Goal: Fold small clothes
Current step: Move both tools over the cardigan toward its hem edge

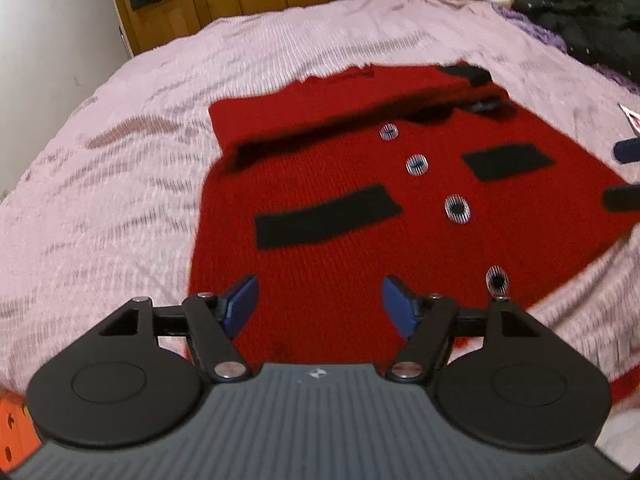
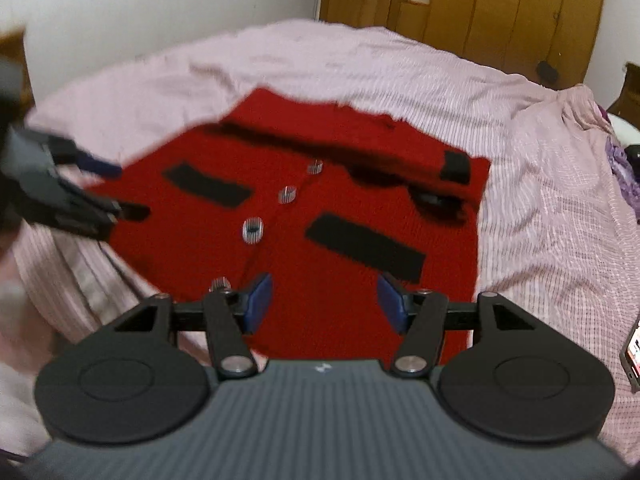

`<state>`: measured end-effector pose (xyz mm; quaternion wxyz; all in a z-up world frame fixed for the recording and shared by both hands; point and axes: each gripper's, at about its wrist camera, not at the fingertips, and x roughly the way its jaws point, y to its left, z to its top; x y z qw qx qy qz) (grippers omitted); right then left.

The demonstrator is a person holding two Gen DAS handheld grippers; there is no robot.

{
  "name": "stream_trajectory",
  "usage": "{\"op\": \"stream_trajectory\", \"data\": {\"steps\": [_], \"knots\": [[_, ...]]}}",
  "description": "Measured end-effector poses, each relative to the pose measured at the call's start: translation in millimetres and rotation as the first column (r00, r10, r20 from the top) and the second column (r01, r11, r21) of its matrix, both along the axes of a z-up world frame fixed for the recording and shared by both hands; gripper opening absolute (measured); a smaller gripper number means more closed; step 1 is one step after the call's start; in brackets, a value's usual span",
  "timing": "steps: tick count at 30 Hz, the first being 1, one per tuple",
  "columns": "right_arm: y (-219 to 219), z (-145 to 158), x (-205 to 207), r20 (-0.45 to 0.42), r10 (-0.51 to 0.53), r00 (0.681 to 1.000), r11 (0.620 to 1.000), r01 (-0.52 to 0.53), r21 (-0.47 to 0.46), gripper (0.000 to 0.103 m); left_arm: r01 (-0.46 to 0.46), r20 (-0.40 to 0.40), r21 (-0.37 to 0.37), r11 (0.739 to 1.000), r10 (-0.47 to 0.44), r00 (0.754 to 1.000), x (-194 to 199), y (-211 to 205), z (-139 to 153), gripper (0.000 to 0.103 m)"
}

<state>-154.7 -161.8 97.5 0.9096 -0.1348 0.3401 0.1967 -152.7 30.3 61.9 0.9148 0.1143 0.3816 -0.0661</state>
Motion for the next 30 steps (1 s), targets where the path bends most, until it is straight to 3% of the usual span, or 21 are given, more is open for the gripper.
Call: {"op": "stream_trajectory", "data": {"steps": [9,15,21,25,30], "knots": [[34,-43,-9,-0.039,0.067,0.997,0.981,-0.073,-0.180,0.060,0.004,-0.060,-0.017,1.000,-0.005,0.998,-5,-4,-23,0.075],[53,-65,-8,-0.062,0.100,0.993,0.943,-0.115,-0.311,0.060,0.004,-0.077,-0.014,1.000,-0.005,0.997,-3,-4,-31,0.075],[71,-72,-15,-0.029,0.147,0.989,0.895,-0.145,-0.421,0.060,0.024,-0.074,-0.026,0.999,-0.026,0.997,-4,-6,-30,0.075],[74,-67,-15,0.043,0.112,0.993,0.901,-0.083,-0.426,0.060,0.038,-0.073,-0.029,0.999,-0.040,0.997,-6,-8,-30,0.075],[63,-47,-14,0.133,0.043,0.990,0.937,0.006,-0.350,0.060,0.062,-0.061,-0.057,0.996,-0.066,0.996,-9,-8,-27,0.075]]}}
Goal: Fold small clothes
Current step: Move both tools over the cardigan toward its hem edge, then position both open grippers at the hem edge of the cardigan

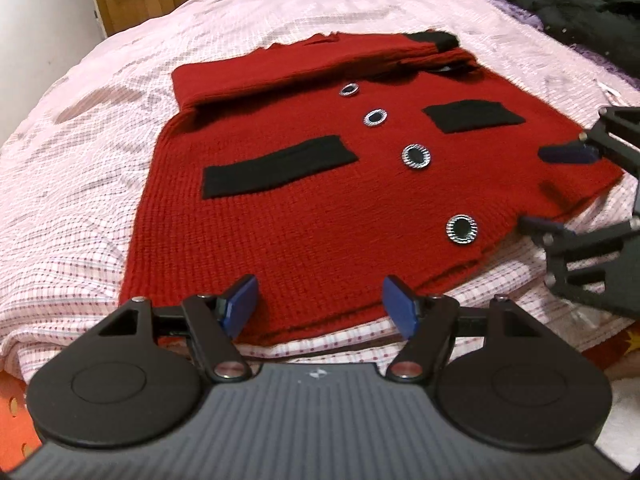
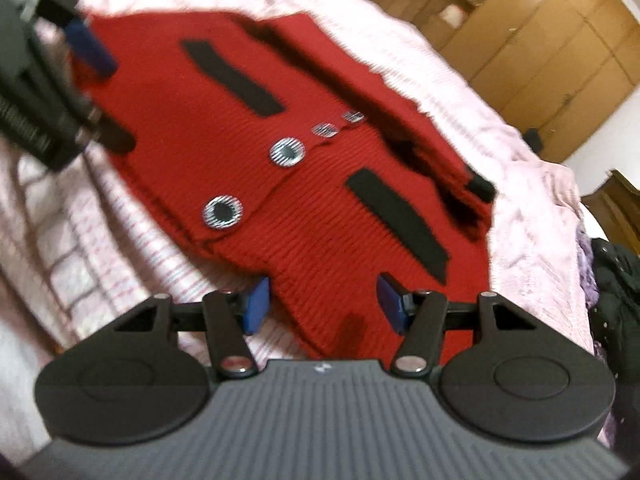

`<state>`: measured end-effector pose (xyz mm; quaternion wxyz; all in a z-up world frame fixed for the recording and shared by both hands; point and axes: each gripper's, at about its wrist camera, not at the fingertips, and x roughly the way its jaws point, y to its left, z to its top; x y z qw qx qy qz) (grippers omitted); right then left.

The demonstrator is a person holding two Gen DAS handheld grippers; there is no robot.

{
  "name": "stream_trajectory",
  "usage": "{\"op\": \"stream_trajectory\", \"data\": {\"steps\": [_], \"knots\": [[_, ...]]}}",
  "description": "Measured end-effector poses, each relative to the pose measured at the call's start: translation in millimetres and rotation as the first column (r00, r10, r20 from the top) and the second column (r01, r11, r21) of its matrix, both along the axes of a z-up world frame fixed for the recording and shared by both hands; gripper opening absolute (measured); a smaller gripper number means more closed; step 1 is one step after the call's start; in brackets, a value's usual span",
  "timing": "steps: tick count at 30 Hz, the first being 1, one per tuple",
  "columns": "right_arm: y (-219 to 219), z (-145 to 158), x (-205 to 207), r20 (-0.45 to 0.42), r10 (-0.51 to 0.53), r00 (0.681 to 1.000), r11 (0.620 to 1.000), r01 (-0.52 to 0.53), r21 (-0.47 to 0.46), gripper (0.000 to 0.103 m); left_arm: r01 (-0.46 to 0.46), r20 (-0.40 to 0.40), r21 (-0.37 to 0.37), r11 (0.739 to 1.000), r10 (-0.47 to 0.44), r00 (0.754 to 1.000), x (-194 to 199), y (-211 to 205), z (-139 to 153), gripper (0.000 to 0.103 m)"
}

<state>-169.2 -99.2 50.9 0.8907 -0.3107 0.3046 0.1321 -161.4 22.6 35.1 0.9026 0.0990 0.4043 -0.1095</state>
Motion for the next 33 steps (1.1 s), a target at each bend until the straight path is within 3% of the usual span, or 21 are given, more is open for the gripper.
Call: {"op": "stream_trajectory", "data": {"steps": [4,7,11,16,25,33], "knots": [[-16,14,11,0.032,-0.084,0.996,0.991,0.080,0.111,0.059,0.057,0.013,-0.048,0.997,-0.057,0.998,-6,-4,5,0.075],[-22,16,17,0.006,-0.077,0.997,0.987,0.076,0.139,0.059,0.098,0.020,-0.059,0.993,-0.097,0.995,-9,-10,6,0.077],[-19,4,18,-0.059,-0.034,0.998,0.993,0.041,0.115,0.060,0.134,0.006,-0.034,0.990,-0.134,0.991,-9,-20,0,0.079],[-6,-15,9,-0.165,0.091,0.982,0.996,-0.086,0.038,0.060,0.114,-0.026,-0.017,0.993,-0.114,0.993,-4,-20,-8,0.079],[29,-35,1,-0.095,0.146,0.985,0.975,-0.159,-0.152,0.060,0.095,-0.038,-0.009,0.995,-0.096,0.995,-2,-15,-11,0.079],[24,-15,8,0.103,0.022,0.994,0.998,-0.017,-0.055,0.059,0.100,-0.026,-0.026,0.995,-0.100,0.995,-3,-12,-9,0.079]]}}
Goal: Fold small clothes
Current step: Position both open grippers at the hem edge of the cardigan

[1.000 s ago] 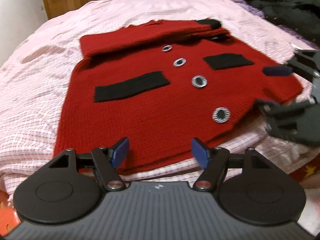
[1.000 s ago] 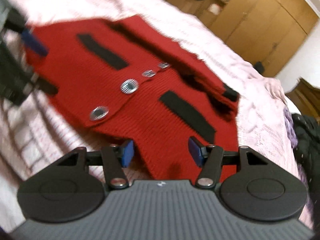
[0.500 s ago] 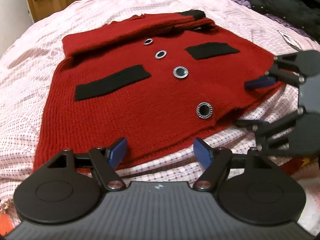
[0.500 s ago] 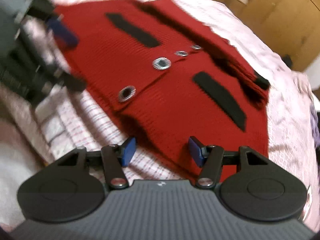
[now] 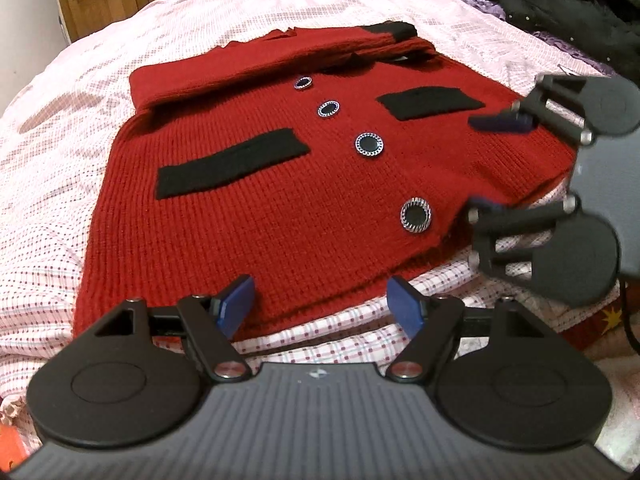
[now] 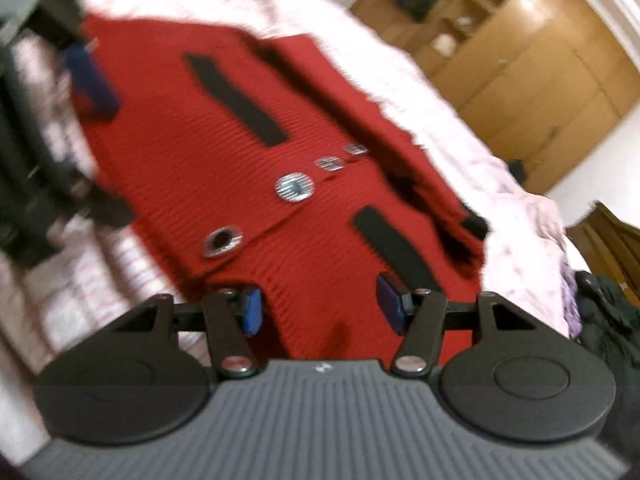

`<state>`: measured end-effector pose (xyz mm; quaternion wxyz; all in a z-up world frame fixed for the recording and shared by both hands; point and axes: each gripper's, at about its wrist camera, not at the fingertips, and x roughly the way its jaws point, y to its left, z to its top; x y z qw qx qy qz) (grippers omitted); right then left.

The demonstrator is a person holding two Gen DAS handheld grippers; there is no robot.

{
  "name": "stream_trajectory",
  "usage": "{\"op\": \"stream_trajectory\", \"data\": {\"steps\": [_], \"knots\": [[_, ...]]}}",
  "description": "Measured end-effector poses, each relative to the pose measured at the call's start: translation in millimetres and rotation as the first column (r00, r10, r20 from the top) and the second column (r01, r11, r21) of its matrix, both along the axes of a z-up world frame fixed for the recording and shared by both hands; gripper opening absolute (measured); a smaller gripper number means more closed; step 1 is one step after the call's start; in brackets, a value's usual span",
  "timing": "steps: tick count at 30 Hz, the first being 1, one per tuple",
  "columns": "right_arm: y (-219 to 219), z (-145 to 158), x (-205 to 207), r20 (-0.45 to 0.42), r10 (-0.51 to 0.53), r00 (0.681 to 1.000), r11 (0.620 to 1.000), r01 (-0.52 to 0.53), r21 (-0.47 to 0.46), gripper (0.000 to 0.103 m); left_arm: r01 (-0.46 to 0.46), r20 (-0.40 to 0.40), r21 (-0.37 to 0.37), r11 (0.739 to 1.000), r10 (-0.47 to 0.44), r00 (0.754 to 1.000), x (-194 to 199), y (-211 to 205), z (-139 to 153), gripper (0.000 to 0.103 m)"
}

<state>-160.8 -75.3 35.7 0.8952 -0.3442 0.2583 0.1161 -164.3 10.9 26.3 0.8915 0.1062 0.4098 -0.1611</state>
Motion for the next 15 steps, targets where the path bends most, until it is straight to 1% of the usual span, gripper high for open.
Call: {"op": "stream_trajectory", "data": {"steps": [2,4,7,9,10,12,15], "knots": [[-4,3,4,0.000,-0.014,1.000,1.000,0.014,0.024,0.059,0.003,0.001,0.000,1.000,-0.003,1.000,0,-1,-1,0.079],[-7,6,6,-0.032,0.006,0.999,0.999,-0.004,0.045,0.059,0.012,0.002,0.002,1.000,-0.012,1.000,-1,-2,-1,0.079],[-10,3,-1,-0.111,0.106,0.988,0.993,-0.100,0.060,0.060,0.020,0.011,0.007,1.000,-0.020,1.000,-4,-2,0,0.079],[-4,-5,-13,-0.160,0.171,0.972,0.985,-0.169,0.023,0.060,0.012,0.013,0.008,1.000,-0.012,1.000,-4,-1,1,0.079],[-1,-11,-18,-0.168,0.194,0.967,0.980,-0.198,-0.011,0.060,0.003,0.011,0.010,1.000,-0.003,1.000,-3,0,1,0.079],[6,-22,-27,-0.145,0.216,0.966,0.970,-0.229,-0.079,0.060,-0.009,0.002,0.021,1.000,0.009,1.000,-2,2,-1,0.079],[16,-28,-28,-0.133,0.235,0.963,0.959,-0.252,-0.133,0.060,-0.021,-0.021,0.047,0.999,0.022,1.000,1,3,-8,0.079]]}}
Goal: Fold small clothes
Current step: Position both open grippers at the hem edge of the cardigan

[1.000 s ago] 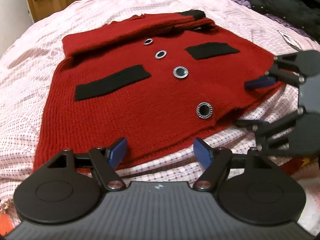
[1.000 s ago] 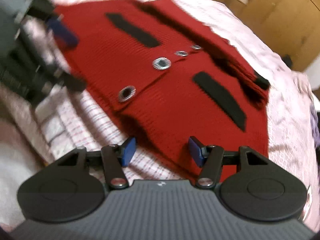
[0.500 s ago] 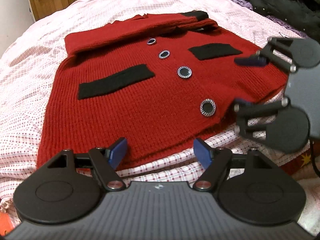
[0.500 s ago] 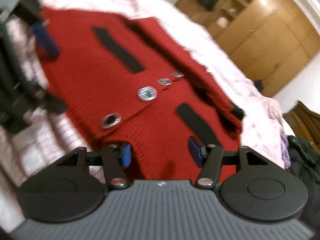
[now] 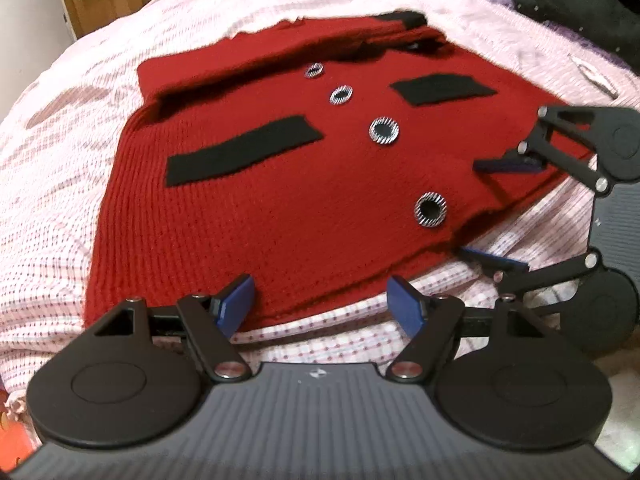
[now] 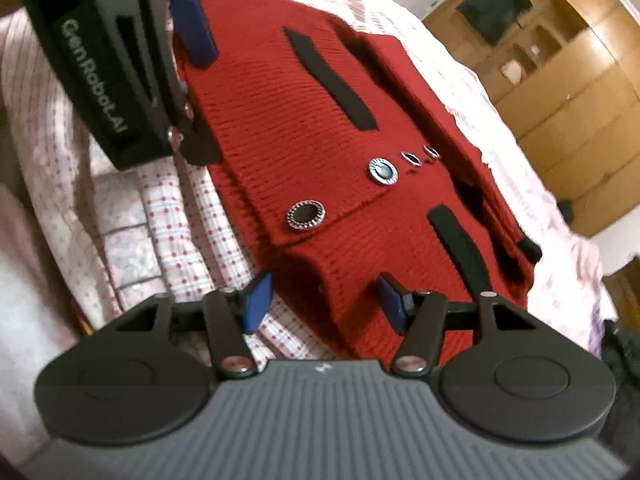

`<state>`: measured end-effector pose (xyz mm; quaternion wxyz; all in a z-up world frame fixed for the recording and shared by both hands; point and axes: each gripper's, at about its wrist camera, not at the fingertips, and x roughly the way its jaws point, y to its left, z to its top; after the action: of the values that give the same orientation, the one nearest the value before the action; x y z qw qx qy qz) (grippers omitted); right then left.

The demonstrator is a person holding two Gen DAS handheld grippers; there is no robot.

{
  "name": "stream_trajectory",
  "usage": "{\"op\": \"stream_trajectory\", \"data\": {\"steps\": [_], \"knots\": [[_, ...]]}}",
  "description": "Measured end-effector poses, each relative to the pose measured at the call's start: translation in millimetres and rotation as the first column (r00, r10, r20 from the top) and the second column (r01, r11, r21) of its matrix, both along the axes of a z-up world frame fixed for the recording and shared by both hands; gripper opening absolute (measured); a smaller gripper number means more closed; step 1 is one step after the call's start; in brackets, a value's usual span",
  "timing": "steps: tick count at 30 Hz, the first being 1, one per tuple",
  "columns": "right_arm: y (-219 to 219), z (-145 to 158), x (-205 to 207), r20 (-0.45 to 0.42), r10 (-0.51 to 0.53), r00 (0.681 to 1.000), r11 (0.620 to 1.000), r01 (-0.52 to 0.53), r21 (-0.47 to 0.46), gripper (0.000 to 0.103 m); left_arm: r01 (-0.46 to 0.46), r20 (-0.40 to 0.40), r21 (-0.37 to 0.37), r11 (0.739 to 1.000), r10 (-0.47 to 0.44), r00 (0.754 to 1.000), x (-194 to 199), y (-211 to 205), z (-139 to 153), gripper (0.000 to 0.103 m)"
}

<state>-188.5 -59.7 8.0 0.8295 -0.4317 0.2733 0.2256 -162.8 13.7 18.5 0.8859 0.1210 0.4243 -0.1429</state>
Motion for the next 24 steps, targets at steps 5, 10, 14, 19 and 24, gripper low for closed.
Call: {"op": "stream_trajectory", "data": {"steps": [5,10,14,19,24], "knots": [[9,-4,-2,0.051,0.036,0.998,0.999,-0.034,-0.037,0.060,0.009,-0.011,0.040,0.999,-0.008,1.000,0,-2,-7,0.079],[9,6,-12,0.049,0.047,0.998,0.998,-0.049,0.045,0.059,0.013,-0.005,0.038,0.999,-0.013,1.000,-1,-1,-7,0.080],[15,6,-15,-0.007,0.116,0.993,0.993,-0.116,0.021,0.060,0.006,-0.009,0.028,1.000,-0.006,1.000,-1,-1,-6,0.080],[25,2,-7,0.074,0.070,0.995,0.998,-0.070,-0.003,0.059,0.006,-0.008,0.030,1.000,-0.006,1.000,-2,0,-6,0.080],[13,22,-5,0.140,0.013,0.990,0.994,-0.027,0.101,0.059,0.018,0.024,0.020,1.000,-0.018,1.000,-6,3,-1,0.080]]}}
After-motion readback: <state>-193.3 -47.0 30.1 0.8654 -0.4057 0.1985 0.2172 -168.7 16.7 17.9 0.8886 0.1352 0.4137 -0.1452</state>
